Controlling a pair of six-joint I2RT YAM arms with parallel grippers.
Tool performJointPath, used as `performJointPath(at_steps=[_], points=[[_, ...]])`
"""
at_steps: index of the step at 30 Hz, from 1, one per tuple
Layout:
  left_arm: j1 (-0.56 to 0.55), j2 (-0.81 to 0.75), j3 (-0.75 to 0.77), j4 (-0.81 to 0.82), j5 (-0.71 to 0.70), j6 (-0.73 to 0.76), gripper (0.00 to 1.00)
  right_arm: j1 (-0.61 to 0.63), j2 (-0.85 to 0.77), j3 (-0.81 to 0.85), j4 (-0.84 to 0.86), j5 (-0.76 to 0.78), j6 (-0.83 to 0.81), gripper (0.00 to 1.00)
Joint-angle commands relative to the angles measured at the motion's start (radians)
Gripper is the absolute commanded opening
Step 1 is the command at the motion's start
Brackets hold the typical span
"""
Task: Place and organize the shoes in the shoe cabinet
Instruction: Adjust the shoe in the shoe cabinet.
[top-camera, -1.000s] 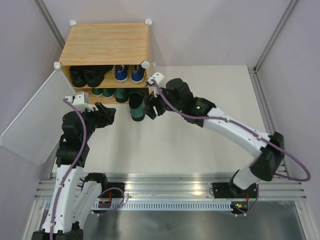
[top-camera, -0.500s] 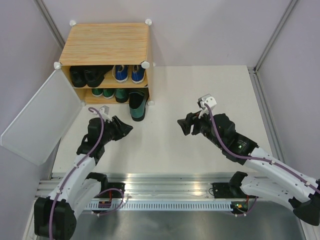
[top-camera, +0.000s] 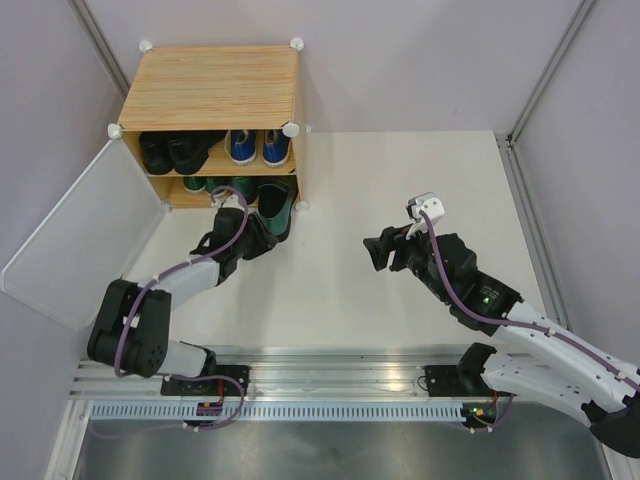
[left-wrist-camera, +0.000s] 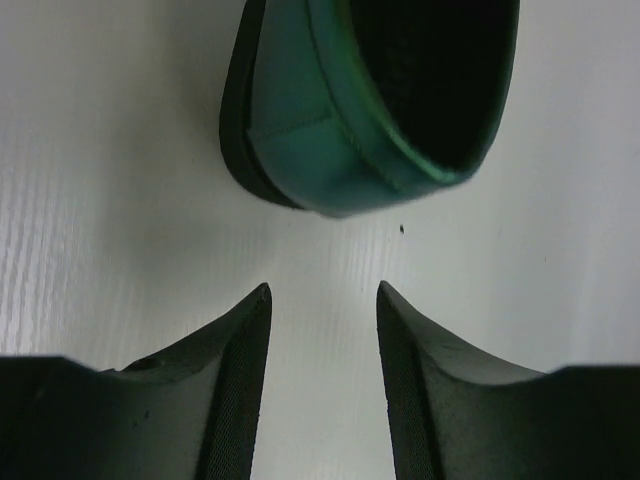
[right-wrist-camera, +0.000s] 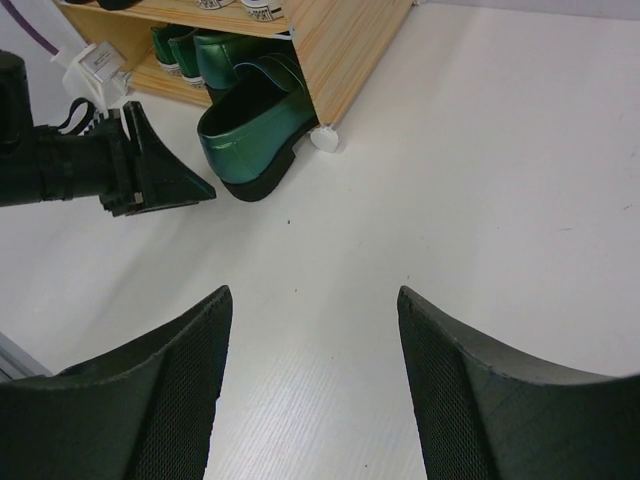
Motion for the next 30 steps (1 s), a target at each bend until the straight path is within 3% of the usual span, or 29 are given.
performJointPath(at_steps=[1,9,16,20,22,24,30], points=[[-0.003,0.113,0.126,0.113,-0.069,0.064,0.51,-0.004,-0.009,-0.006,0.026,0.033,0.013,0.71],[-0.003,0.296,0.351,0.098,-0.095,0.099,0.51,-0.004,-0.02,-0.012,0.024,0.045,0.011,0.72],[-0.003,0.266,0.313,0.09,-0.112,0.113,0.53,-0.004,-0.004,-0.01,0.023,0.035,0.008,0.71],[-0.008,0.243,0.25,0.11,-0.112,0.139,0.7,-0.002,0.01,-0.01,0.023,0.026,0.005,0.72],[-0.022,0.24,0.24,0.112,-0.112,0.165,0.74,-0.004,0.013,-0.01,0.024,0.022,0.005,0.72],[-0.031,0.237,0.237,0.105,-0.122,0.207,0.91,-0.004,0.013,-0.01,0.023,0.018,0.001,0.72],[-0.065,0.296,0.299,0.044,-0.201,0.3,0.94,-0.004,0.016,-0.013,0.026,0.013,-0.001,0.72]])
